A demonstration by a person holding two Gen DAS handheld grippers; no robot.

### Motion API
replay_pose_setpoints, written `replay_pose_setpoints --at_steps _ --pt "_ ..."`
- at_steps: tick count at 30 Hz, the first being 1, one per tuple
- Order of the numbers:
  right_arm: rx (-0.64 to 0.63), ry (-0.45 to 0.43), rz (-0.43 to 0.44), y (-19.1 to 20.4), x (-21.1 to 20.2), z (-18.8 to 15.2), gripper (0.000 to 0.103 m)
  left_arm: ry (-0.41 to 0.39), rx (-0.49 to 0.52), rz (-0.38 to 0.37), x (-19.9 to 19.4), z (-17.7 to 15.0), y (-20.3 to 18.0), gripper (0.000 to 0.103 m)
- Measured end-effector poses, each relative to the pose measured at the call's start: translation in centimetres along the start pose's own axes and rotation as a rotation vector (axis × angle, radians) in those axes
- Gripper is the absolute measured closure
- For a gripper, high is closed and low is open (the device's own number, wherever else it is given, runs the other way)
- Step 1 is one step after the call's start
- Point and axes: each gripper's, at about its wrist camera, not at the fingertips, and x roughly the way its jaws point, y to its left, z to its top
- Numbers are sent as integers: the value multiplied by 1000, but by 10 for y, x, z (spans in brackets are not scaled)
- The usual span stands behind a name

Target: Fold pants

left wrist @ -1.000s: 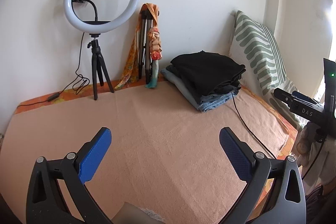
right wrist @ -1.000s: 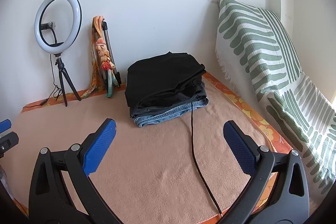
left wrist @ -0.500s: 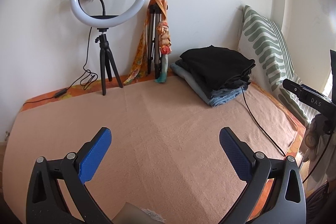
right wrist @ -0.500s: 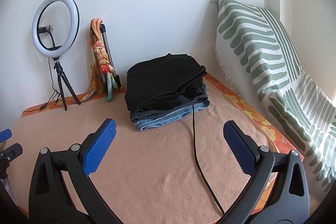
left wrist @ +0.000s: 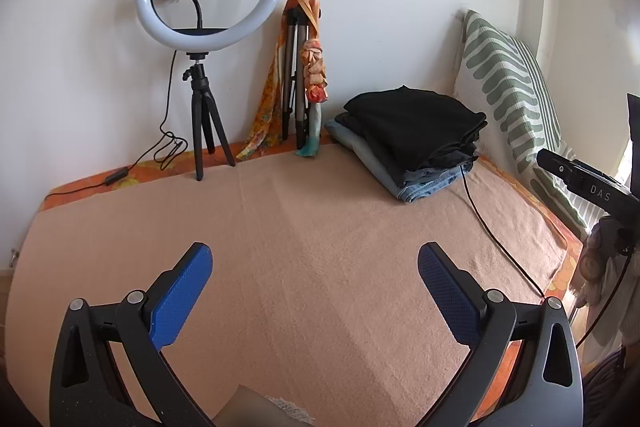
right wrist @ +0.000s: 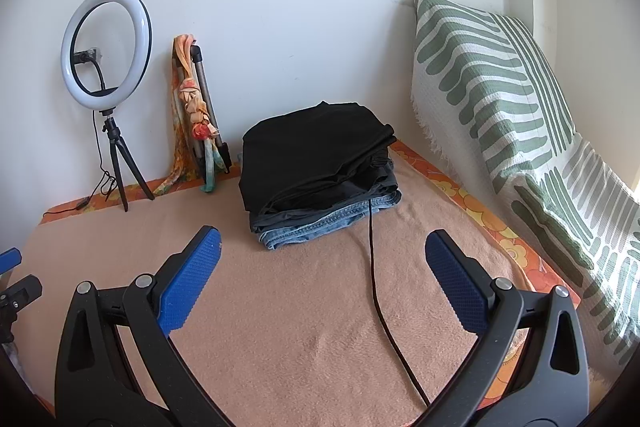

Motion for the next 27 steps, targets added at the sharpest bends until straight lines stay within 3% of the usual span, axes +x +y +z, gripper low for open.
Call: replay_pose_setpoints --at_steps 27 --pt "1 3 2 3 -1 -1 0 -5 6 0 -2 0 -2 1"
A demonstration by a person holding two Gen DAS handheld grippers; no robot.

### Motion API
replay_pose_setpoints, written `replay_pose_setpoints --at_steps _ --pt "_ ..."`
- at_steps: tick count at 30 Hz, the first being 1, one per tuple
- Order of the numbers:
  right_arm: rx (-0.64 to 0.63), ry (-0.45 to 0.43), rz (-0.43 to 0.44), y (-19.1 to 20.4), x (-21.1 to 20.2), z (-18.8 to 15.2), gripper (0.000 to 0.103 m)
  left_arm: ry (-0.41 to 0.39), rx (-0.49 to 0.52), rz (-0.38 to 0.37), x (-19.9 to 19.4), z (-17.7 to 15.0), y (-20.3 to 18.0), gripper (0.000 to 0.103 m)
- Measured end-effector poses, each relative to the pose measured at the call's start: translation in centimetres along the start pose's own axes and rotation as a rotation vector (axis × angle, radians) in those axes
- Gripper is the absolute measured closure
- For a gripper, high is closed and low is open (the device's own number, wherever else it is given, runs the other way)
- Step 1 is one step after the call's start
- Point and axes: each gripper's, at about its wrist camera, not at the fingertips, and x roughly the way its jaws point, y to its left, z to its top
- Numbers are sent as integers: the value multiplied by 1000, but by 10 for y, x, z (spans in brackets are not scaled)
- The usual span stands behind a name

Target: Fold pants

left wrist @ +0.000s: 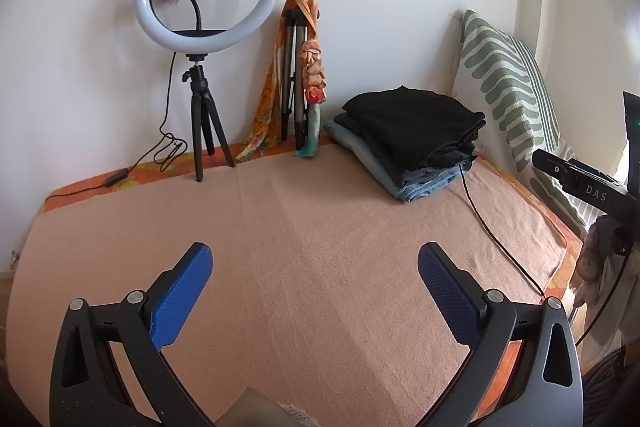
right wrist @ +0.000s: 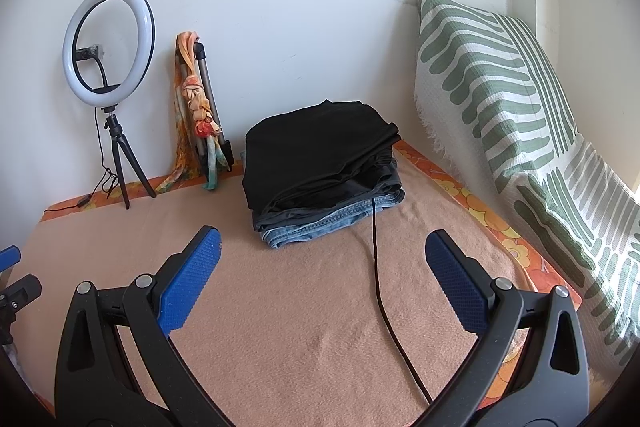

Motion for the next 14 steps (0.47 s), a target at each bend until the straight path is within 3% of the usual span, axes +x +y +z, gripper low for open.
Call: replay_pose_setpoints --at_steps 14 --pt "-2 2 2 2 0 -1 0 -12 -7 -11 -3 -1 3 1"
